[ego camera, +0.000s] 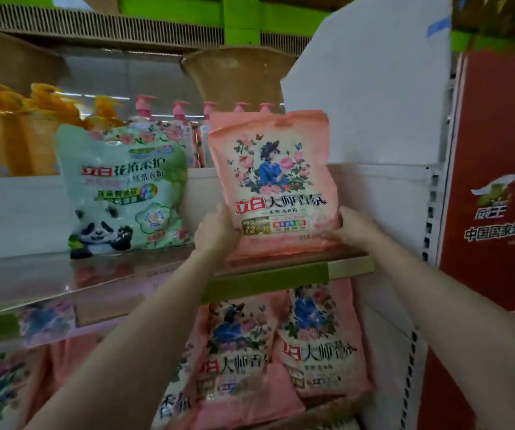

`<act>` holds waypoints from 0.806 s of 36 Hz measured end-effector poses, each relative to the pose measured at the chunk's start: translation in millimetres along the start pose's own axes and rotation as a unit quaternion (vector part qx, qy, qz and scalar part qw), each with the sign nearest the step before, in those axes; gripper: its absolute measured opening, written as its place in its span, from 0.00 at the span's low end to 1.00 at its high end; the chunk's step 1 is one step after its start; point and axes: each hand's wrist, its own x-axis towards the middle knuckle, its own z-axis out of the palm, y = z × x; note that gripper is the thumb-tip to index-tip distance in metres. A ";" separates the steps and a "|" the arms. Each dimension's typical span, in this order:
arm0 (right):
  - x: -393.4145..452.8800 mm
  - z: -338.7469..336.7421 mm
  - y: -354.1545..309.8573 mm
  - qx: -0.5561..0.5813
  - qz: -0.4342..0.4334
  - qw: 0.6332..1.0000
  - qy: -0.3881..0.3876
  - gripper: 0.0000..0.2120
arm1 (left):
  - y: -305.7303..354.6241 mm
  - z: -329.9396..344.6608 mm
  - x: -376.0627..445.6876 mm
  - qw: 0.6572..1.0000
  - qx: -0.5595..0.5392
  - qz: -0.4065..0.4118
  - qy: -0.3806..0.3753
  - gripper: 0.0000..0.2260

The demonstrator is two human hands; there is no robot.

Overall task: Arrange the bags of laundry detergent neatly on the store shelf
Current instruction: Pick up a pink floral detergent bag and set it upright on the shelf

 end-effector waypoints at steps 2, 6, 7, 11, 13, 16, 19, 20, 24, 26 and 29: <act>2.2 2.6 1.4 -0.003 -0.011 1.000 0.012 0.23 | -0.9 1.6 4.5 1.000 -0.017 -0.008 -0.004 0.15; 1.6 7.8 2.5 0.006 -0.010 0.999 0.042 0.17 | -0.3 4.6 9.0 1.000 -0.023 -0.017 0.001 0.16; 2.3 9.5 3.3 0.004 -0.004 0.999 0.046 0.19 | 0.7 4.7 8.6 1.000 -0.021 -0.021 0.002 0.16; 2.4 14.9 4.1 -0.001 0.016 0.999 0.051 0.22 | 0.9 4.4 8.5 0.999 0.022 -0.033 -0.003 0.15; 0.6 17.1 3.0 -0.010 0.031 0.998 0.052 0.22 | 2.1 5.0 7.3 0.998 0.055 -0.029 -0.002 0.13; -5.5 19.5 -2.8 -0.048 0.064 0.995 0.053 0.20 | 8.3 6.1 3.3 0.992 0.124 -0.007 0.012 0.08; -13.0 20.4 -12.3 -0.095 0.093 0.990 0.053 0.19 | 11.1 -2.9 0.6 0.982 0.185 0.027 -0.015 0.08; -16.3 19.1 -16.1 -0.107 0.099 0.988 0.052 0.19 | 10.5 -8.3 0.7 0.977 0.206 0.040 -0.035 0.07; -27.5 11.9 -32.3 -0.162 0.082 0.983 0.032 0.21 | 0.7 -31.5 -0.8 0.963 0.250 0.079 -0.066 0.05; -30.6 10.4 -44.7 -0.176 0.055 0.983 0.029 0.19 | -6.9 -42.8 -4.0 0.966 0.233 0.079 -0.075 0.06; -35.0 11.5 -70.8 -0.196 0.007 0.980 0.015 0.11 | -19.5 -63.3 -6.0 0.972 0.208 0.069 -0.085 0.08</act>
